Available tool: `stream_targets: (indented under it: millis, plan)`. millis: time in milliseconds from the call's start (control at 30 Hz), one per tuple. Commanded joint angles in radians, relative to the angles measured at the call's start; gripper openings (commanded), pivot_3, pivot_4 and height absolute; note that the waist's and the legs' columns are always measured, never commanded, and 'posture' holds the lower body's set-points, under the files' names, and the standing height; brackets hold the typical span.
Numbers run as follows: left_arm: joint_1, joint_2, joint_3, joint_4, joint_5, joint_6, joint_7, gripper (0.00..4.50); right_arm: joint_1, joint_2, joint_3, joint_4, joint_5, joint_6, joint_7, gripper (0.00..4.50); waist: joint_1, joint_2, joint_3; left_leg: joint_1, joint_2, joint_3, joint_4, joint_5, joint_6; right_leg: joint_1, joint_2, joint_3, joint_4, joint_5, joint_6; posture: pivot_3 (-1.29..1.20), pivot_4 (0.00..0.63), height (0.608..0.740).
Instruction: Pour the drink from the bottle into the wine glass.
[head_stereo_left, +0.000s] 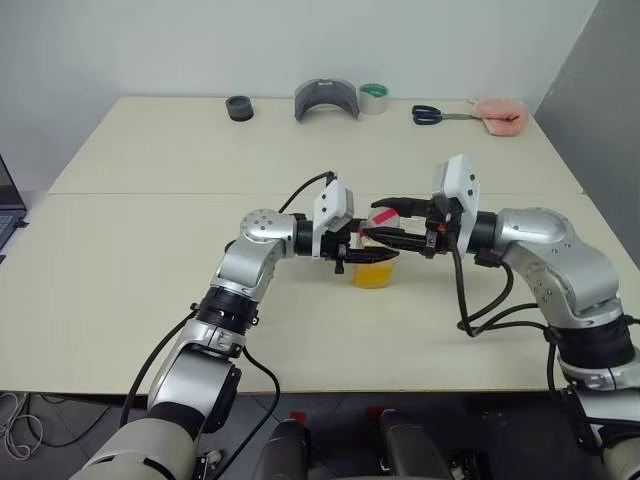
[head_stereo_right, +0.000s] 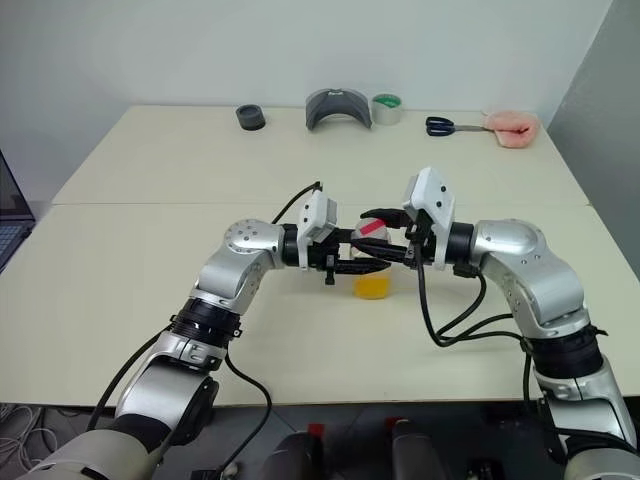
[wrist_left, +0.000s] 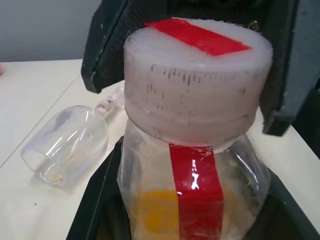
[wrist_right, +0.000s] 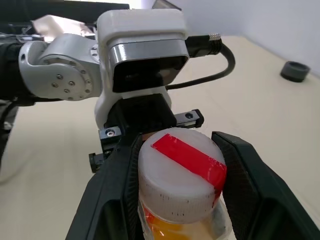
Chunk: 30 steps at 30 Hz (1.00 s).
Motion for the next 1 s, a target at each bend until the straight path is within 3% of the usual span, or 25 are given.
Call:
stream_targets:
  millis: [33, 200, 333, 533, 700, 1000]
  plan:
    - [-0.022, 0.017, 0.043, -0.031, -0.007, 0.003, 0.034, 1.82, 0.015, 0.022, -0.033, -0.034, 0.016, -0.018, -0.017, 2.63, 0.0, 0.0, 0.0, 0.0, 0.0, 0.0, 0.0, 0.0, 0.0, 0.0, 0.0, 0.0, 0.0, 0.0, 0.0, 0.0, 0.15, 0.74]
    - [-0.015, 0.018, 0.048, -0.038, -0.006, 0.01, 0.063, 1.82, 0.099, 0.033, -0.168, -0.25, 0.08, 0.096, -0.204, 4.28, 0.005, 0.0, 0.0, -0.001, 0.0, 0.0, 0.001, 0.0, 0.0, -0.001, -0.001, 0.0, 0.001, 0.0, 0.0, 0.0, 0.15, 0.74]
    - [-0.02, 0.017, 0.049, -0.019, 0.006, -0.002, 0.09, 1.82, 0.218, 0.101, -0.194, -0.494, 0.113, 0.229, -0.435, 4.32, 0.009, 0.0, 0.0, -0.001, 0.0, -0.001, 0.001, 0.0, 0.0, -0.001, -0.002, 0.0, 0.0, 0.0, 0.0, 0.0, 0.15, 0.74]
    - [-0.035, -0.002, 0.046, 0.01, 0.017, -0.017, 0.117, 1.82, 0.276, 0.311, 0.016, -0.573, -0.144, 0.256, -0.818, 4.32, 0.002, 0.0, 0.0, 0.0, 0.0, 0.0, 0.001, 0.0, 0.0, -0.001, -0.001, 0.001, 0.002, 0.0, 0.0, 0.0, 0.15, 0.74]
    - [-0.047, -0.013, 0.046, 0.024, 0.022, -0.023, 0.116, 1.82, 0.266, 0.364, 0.067, -0.517, -0.257, 0.206, -0.893, 4.32, 0.002, 0.0, 0.0, -0.001, -0.001, 0.0, 0.001, 0.0, -0.001, -0.001, -0.001, 0.001, 0.002, 0.0, 0.0, 0.0, 0.15, 0.74]
    - [-0.045, -0.019, 0.047, 0.024, 0.024, -0.024, 0.119, 1.82, 0.255, 0.434, 0.071, -0.459, -0.308, 0.151, -0.897, 4.32, 0.0, 0.0, 0.0, 0.0, -0.001, 0.0, 0.001, 0.0, 0.0, -0.001, -0.001, 0.001, 0.002, 0.0, 0.0, 0.0, 0.15, 0.74]
